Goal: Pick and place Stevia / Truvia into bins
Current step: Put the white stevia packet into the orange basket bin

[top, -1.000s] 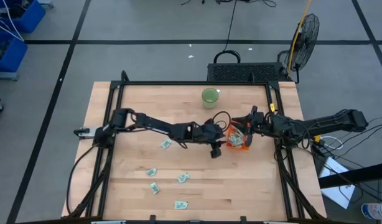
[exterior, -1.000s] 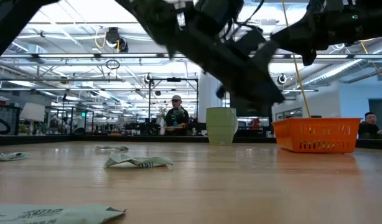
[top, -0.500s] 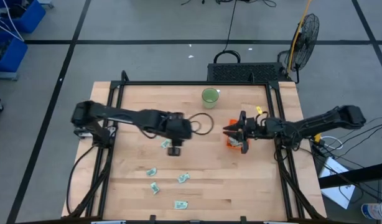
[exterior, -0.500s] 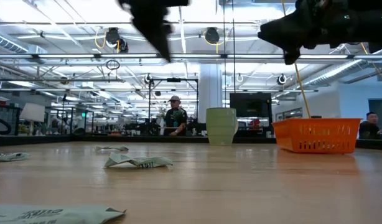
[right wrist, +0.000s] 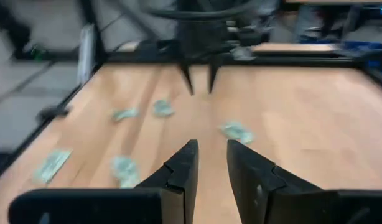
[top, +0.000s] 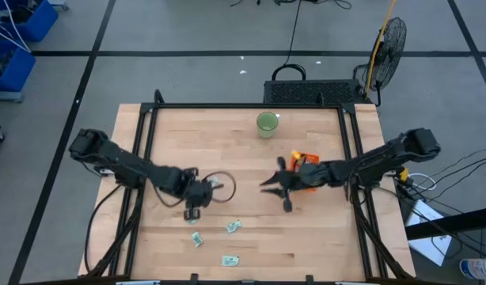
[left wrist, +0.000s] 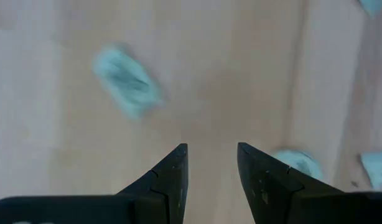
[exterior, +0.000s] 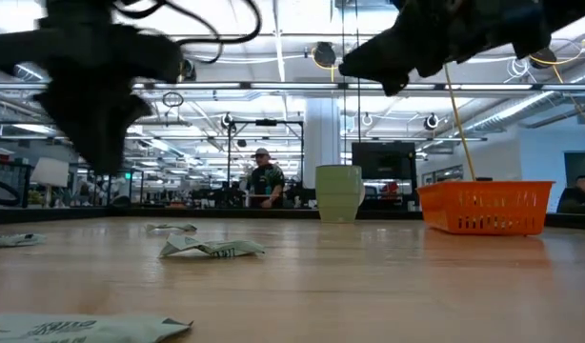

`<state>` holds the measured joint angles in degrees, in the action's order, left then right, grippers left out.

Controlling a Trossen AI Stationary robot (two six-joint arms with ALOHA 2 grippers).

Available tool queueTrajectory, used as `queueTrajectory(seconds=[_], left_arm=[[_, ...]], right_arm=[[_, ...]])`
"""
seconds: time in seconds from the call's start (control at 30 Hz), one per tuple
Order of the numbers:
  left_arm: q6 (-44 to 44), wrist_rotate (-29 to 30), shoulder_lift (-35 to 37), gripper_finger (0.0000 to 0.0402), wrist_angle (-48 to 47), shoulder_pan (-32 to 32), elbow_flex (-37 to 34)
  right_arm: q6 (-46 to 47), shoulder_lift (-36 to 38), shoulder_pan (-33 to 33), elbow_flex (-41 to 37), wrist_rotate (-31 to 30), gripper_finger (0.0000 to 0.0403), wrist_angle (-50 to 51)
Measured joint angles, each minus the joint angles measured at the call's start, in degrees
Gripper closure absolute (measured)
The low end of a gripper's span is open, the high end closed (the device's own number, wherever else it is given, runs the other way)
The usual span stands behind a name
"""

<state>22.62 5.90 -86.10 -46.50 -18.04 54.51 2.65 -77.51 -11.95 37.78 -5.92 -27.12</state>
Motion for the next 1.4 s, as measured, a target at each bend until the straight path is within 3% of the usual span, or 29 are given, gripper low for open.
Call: queueTrajectory(seconds=[0.23,0.53,0.97,1.2,1.4], left_arm=[[2.0,-1.4,0.0,0.0256,12.1,-8.7,-8.1],[1.8,0.0,0.0,0.0257,13.6,-12.7,-8.3],[1.7,0.2,0.0,0.0257,13.6,-13.9,-8.3],[1.7,0.2,0.0,0.0257,13.7,-13.9,-8.2],[2.0,0.2,0.0,0.0257,13.7,-13.9,-8.2]], right_arm=[[-8.3,-13.2,-5.7,13.1,1.7,0.0326,3.2],[-6.8,-31.6,-7.7,26.0,1.7,0.0296,7.6],[0.3,-41.7,-8.1,27.4,1.7,0.0217,-1.0],[5.3,-44.9,-8.1,27.3,4.3,0.0217,-1.3],[5.2,-45.9,-8.0,26.6,3.0,0.0240,-1.2]])
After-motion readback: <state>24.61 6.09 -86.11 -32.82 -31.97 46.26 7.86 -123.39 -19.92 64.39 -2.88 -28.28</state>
